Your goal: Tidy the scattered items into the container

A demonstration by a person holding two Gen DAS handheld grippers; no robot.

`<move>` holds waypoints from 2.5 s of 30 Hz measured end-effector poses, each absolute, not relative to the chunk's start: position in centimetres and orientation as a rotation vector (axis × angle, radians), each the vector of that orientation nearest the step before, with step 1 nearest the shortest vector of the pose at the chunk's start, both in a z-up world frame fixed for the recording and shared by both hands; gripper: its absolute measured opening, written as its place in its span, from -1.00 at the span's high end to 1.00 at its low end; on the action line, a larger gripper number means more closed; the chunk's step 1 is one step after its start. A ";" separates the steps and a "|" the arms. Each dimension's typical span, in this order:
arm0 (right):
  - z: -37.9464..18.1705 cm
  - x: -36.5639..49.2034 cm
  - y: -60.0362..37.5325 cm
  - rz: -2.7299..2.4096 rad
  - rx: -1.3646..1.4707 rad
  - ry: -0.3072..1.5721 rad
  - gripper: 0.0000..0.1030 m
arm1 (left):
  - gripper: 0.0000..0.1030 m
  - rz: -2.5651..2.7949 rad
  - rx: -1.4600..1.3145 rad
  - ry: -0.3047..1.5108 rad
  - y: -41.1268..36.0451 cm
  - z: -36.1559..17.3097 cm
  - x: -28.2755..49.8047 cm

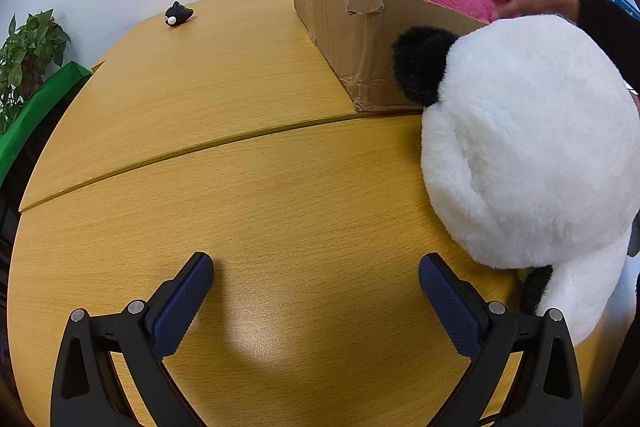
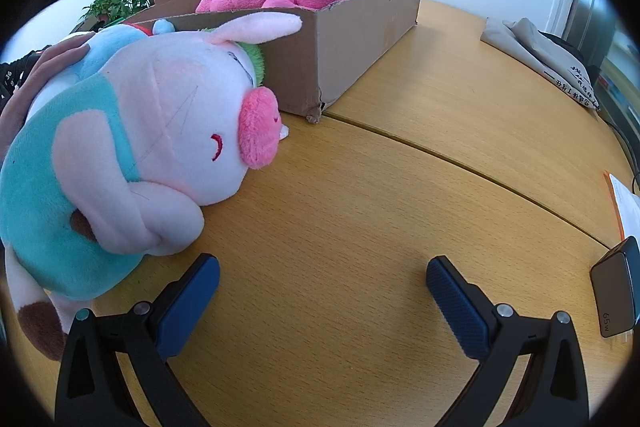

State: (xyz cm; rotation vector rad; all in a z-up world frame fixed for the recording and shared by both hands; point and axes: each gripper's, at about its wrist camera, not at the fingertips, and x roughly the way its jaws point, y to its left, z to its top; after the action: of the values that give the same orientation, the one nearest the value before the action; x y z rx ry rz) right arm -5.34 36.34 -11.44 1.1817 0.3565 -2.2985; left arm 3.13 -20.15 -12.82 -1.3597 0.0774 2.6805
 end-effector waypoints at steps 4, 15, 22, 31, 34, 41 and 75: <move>-11.4 -5.3 36.3 -2.299 1.182 0.356 -1.00 | -1.00 2.680 -1.360 0.077 -20.1 -12.8 3.1; -11.4 -5.2 36.3 -2.299 1.182 0.356 -1.00 | -1.00 2.681 -1.360 0.077 -20.2 -12.9 3.1; -11.4 -5.1 36.3 -2.299 1.182 0.357 -1.00 | -1.00 2.680 -1.360 0.077 -20.2 -12.9 3.0; -11.4 -5.0 36.3 -2.298 1.182 0.357 -1.00 | -1.00 2.681 -1.359 0.077 -20.3 -12.8 3.1; -11.4 -5.0 36.3 -2.298 1.182 0.357 -1.00 | -1.00 2.680 -1.359 0.076 -20.3 -12.8 3.1; -11.4 -5.0 36.2 -2.298 1.182 0.357 -1.00 | -1.00 2.680 -1.360 0.075 -20.4 -12.8 3.0; -4.0 11.2 38.2 -2.704 1.262 0.105 -0.99 | -1.00 3.071 -1.095 -0.195 -13.1 -3.1 19.1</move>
State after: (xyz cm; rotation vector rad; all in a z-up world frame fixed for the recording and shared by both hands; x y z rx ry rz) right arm 11.15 38.25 -3.98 1.2616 0.1051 -2.7044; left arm 19.05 -13.11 -3.06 -1.0950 -0.1947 3.0710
